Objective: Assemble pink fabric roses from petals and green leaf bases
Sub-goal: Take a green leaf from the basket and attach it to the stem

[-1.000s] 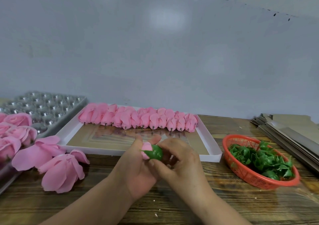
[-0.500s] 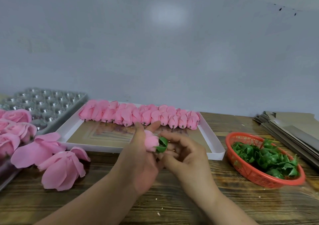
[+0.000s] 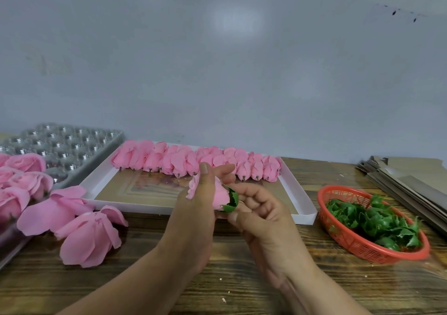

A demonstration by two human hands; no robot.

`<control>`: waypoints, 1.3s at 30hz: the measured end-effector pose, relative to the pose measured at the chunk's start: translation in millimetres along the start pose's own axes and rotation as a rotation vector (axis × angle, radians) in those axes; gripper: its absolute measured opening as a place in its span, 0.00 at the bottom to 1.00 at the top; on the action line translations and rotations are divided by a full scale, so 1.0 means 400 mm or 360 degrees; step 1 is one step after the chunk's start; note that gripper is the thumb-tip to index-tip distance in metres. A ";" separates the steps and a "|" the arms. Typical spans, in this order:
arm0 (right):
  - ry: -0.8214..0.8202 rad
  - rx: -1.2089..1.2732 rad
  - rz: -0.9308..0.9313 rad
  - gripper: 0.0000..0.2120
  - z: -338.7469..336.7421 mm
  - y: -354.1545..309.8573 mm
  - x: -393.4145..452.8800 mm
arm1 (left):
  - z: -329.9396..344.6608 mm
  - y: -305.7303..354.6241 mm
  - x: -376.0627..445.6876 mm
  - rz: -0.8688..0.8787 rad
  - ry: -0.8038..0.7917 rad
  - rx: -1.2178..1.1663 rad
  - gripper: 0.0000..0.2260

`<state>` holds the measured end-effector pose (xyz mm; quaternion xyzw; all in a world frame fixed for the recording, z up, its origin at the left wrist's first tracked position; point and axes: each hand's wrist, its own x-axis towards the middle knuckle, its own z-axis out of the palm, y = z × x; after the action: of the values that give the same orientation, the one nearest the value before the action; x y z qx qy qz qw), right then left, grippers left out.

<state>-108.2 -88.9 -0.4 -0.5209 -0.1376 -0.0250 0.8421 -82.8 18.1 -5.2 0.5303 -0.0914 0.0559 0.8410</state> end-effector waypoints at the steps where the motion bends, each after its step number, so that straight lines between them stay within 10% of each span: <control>1: -0.0007 0.0031 0.0035 0.17 0.001 -0.002 -0.001 | 0.000 0.000 -0.001 0.0035 -0.0004 0.0045 0.21; 39: 0.0187 0.0002 0.0358 0.21 0.033 0.019 -0.020 | -0.035 -0.050 -0.029 0.0632 -0.0197 0.0938 0.09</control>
<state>-117.3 -74.7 -3.6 -0.5302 -0.0288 0.0392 0.8465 -89.2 22.1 -31.1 0.7242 -0.2234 0.2100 0.6177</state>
